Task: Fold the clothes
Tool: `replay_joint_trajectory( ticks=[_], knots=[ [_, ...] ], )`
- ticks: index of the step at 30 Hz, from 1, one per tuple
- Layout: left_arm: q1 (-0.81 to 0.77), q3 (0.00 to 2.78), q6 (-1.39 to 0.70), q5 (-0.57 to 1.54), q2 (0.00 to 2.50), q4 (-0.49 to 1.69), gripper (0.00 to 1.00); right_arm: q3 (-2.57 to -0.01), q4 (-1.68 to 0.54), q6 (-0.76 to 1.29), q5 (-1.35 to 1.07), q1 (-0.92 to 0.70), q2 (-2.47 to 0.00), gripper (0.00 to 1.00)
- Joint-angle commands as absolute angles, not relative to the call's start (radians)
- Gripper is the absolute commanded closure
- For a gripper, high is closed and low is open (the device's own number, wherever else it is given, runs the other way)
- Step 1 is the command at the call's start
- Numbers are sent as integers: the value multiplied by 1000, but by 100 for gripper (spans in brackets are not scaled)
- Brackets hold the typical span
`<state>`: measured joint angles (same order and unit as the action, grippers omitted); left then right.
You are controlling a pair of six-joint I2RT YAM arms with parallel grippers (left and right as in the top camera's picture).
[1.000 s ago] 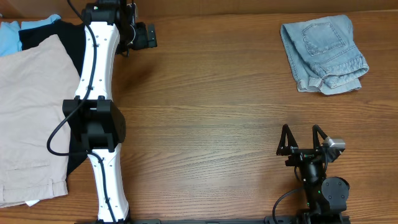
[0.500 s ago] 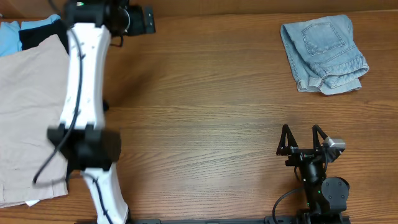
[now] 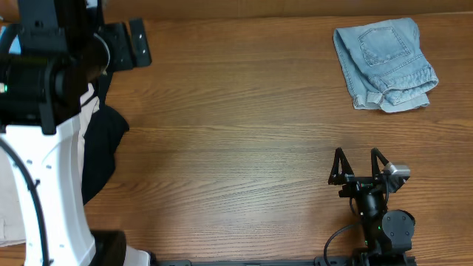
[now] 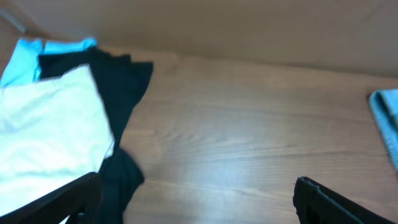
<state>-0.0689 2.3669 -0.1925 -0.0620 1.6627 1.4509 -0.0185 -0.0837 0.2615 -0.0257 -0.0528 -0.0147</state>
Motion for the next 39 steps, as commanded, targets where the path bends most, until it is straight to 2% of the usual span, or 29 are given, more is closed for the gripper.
replay_joint_trajectory(
  ticks=[1,9,11,17,26,33,39],
  knots=[
    [-51,2131,-199,-110,1537,1334,0,-8,-81,261,-23,-59,-2,0],
    [-51,1338,-207,29,1188,624,0,-8,-81,261,-23,-59,-2,0],
    [-51,1078,-207,77,1087,356,0,-8,-81,261,-23,-59,-2,0],
    [-51,682,-207,124,954,-60,0,-8,-81,261,-23,-59,-2,0],
    [38,358,-207,124,735,-127,0,-8,-81,261,-23,-59,-2,0],
    [41,129,-207,122,638,-356,0,-8,-81,261,-23,-59,-2,0],
    [41,36,-225,123,553,-376,0,-8,-81,261,-23,-59,-2,0]
  ],
)
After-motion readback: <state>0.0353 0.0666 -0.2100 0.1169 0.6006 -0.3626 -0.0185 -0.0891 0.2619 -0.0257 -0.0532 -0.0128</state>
